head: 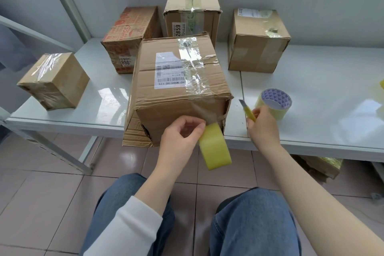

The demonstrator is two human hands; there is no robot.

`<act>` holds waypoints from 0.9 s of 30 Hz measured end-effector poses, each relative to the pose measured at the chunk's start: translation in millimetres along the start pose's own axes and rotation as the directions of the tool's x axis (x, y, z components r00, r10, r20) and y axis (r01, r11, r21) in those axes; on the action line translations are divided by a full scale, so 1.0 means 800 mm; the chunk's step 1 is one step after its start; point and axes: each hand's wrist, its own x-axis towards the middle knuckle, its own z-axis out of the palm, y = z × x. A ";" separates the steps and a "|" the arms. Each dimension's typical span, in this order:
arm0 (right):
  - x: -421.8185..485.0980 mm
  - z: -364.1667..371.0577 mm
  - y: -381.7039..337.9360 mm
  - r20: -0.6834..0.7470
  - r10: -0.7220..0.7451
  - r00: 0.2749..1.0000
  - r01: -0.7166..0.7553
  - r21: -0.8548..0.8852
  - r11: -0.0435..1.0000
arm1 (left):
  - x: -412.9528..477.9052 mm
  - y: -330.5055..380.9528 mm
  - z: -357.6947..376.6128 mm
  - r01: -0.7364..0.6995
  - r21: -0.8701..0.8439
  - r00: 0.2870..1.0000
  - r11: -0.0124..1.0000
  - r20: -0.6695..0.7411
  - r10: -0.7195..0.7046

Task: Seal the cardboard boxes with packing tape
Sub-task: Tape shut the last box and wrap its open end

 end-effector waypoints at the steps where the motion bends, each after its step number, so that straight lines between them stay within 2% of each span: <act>1: -0.007 -0.010 -0.007 -0.007 0.004 1.000 -0.003 0.101 0.995 | 0.000 0.000 0.001 0.010 -0.002 1.000 1.000 -0.006 -0.010; 3: -0.025 -0.035 -0.024 -0.033 -0.062 0.998 0.069 0.271 0.960 | -0.001 0.000 0.005 0.023 -0.024 0.999 0.999 -0.023 -0.023; 5: -0.042 -0.059 -0.047 -0.059 -0.199 0.978 0.207 0.320 0.925 | -0.002 0.002 0.010 0.019 -0.039 0.998 0.999 -0.058 -0.021; 7: -0.056 -0.077 -0.069 -0.063 -0.388 0.919 0.392 0.237 0.889 | -0.002 0.003 0.013 0.028 -0.062 0.995 0.998 -0.092 -0.034; 9: -0.064 -0.087 -0.087 -0.048 -0.607 0.794 0.608 0.093 0.788 | -0.002 0.003 0.016 0.049 -0.108 0.991 0.993 -0.121 -0.062; 11: -0.066 -0.085 -0.097 0.000 -0.732 0.681 0.731 -0.063 0.680 | -0.003 0.003 0.019 0.054 -0.132 0.987 0.990 -0.142 -0.073; 15: -0.066 -0.072 -0.102 0.018 -0.803 0.596 0.789 -0.198 0.581 | -0.005 0.005 0.022 0.087 -0.179 0.982 0.980 -0.150 -0.114; 20: -0.060 -0.065 -0.097 0.018 -0.844 0.536 0.831 -0.188 0.524 | -0.004 0.002 0.022 0.079 -0.165 0.984 0.983 -0.145 -0.103; 27: -0.058 -0.055 -0.101 -0.018 -0.851 0.525 0.832 -0.198 0.518 | -0.003 0.001 0.023 0.073 -0.172 0.980 0.982 -0.170 -0.103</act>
